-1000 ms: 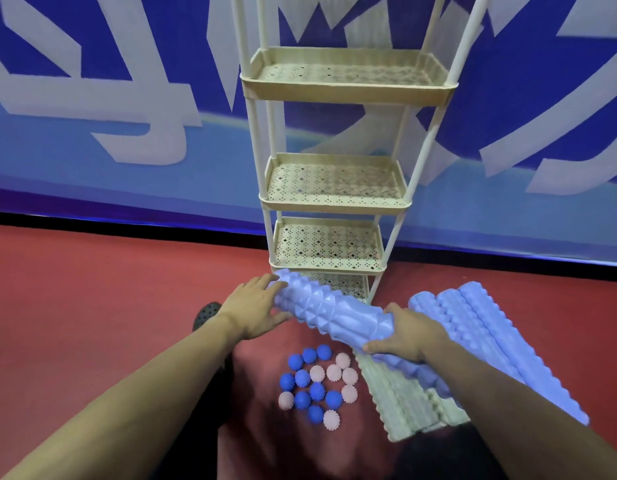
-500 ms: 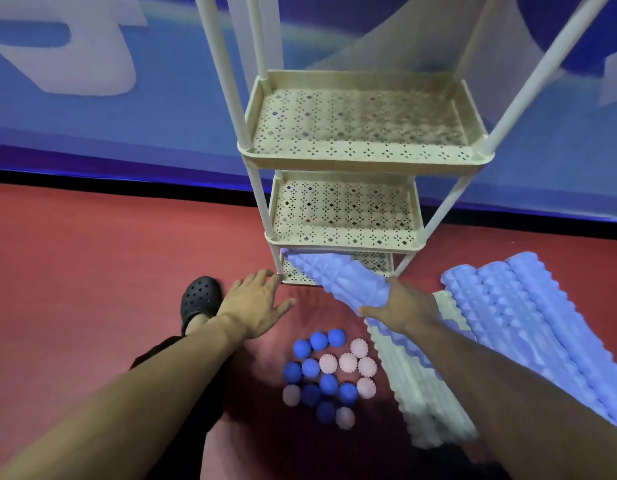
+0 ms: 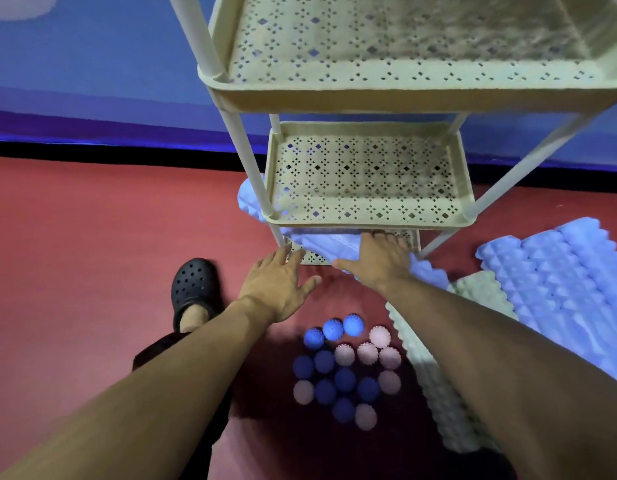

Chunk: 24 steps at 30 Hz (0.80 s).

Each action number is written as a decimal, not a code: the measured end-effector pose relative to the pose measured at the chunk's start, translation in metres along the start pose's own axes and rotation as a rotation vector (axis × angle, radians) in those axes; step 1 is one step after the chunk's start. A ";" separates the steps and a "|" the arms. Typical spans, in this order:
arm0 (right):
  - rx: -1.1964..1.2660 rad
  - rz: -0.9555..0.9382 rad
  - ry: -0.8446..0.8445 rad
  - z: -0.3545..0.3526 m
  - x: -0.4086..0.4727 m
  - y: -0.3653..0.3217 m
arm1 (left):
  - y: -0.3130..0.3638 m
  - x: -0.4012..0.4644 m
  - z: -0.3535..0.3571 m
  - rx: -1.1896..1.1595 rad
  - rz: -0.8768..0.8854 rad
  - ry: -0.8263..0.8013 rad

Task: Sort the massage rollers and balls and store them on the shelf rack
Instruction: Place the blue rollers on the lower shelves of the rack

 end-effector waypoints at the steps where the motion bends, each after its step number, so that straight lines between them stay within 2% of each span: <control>1: 0.006 -0.016 0.000 0.000 0.004 -0.007 | 0.001 0.002 -0.001 0.014 0.005 0.006; 4: -0.014 -0.107 -0.119 0.007 0.020 -0.025 | 0.004 0.010 -0.003 0.075 0.031 0.014; 6: -0.015 -0.083 -0.194 0.014 0.028 -0.028 | 0.003 0.014 0.000 0.092 0.038 0.003; 9: -0.041 -0.047 -0.159 0.016 0.037 -0.034 | -0.005 0.014 0.014 0.046 -0.009 -0.037; 13: -0.058 -0.043 -0.231 0.021 0.050 -0.028 | -0.006 0.014 0.028 0.006 -0.057 -0.089; 16: -0.023 -0.002 -0.142 0.018 0.065 -0.009 | -0.001 0.019 0.027 -0.010 -0.048 -0.068; 19: 0.007 0.052 0.015 0.012 0.071 0.005 | 0.006 0.022 0.030 -0.030 -0.049 -0.079; 24: -0.035 0.035 0.126 0.011 0.063 -0.001 | 0.018 0.026 0.031 -0.037 -0.021 -0.100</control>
Point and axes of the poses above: each hand's wrist, its own x-axis towards the middle knuckle, its own z-axis out of the palm, y = z × x, the point moved 8 cm from there along x, towards the middle knuckle, and after that the axes turned 15 degrees about z, right-handed, at the moved point
